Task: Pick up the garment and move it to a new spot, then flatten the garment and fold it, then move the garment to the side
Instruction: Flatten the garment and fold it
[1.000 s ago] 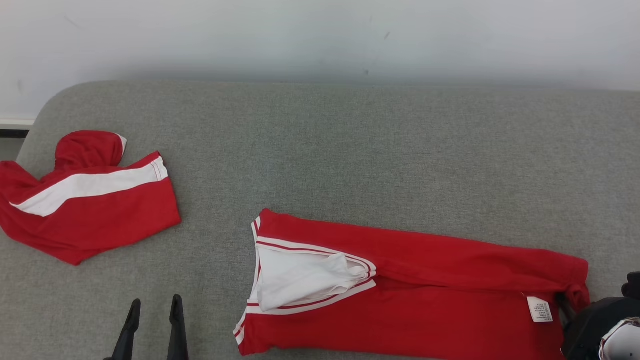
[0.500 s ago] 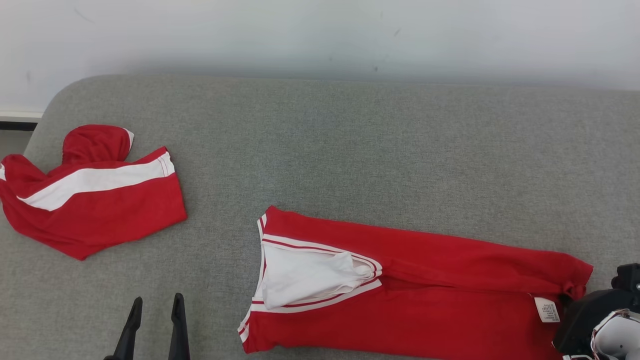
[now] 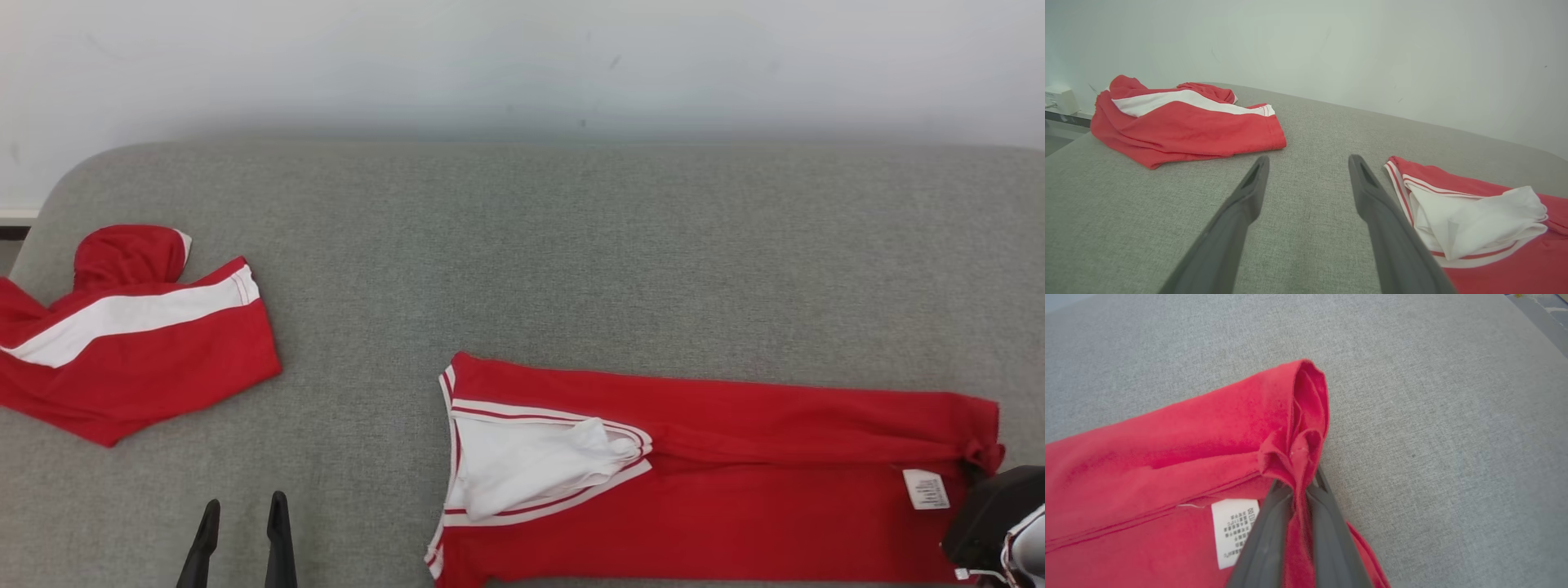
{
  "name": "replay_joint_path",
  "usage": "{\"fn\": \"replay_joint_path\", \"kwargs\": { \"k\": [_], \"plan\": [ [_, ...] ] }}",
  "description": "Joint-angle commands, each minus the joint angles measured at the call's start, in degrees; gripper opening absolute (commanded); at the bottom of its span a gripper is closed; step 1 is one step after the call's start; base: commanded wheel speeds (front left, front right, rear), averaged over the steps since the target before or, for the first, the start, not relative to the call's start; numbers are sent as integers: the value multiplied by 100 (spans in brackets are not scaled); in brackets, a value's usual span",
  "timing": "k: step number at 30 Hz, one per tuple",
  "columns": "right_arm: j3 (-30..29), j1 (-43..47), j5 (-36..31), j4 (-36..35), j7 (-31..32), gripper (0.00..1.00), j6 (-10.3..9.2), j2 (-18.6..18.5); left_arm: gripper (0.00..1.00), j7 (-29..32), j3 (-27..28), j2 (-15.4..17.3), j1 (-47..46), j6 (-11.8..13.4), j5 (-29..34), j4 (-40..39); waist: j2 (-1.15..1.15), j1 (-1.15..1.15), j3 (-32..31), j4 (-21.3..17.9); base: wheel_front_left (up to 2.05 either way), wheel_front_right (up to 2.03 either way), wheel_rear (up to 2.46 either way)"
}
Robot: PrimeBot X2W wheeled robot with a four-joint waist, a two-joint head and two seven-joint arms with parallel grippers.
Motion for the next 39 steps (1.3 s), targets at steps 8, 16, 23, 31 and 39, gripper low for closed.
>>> {"fn": "replay_joint_path", "kwargs": {
  "k": [8, 16, 23, 31, 39],
  "plan": [
    [-481, -61, -231, -327, -98, 0, -17, -292, 100, -17, -14, 32, 99, 5, -39, -12, -1, 0, -85, -238, 0, 0, 0],
    [-762, 37, -457, -575, -65, 0, -17, -363, 100, -17, -32, 23, 121, 5, -62, 61, -1, 0, -194, -281, 0, 0, 0],
    [-342, 225, -268, -986, 277, 0, -16, -99, 100, -17, -3, 8, 138, 5, -101, 143, -1, 0, -333, -264, 0, 0, 0],
    [1127, 371, 408, -1536, 712, 0, -16, 134, 100, -17, 0, -14, 84, 5, -153, 257, -1, 0, -453, -193, 0, 0, 0],
    [2556, 165, 896, -1690, 879, 0, -16, 13, 100, -17, -3, -28, 89, 4, -152, 268, -1, 0, -512, -87, 0, 0, 0]
  ]
}}
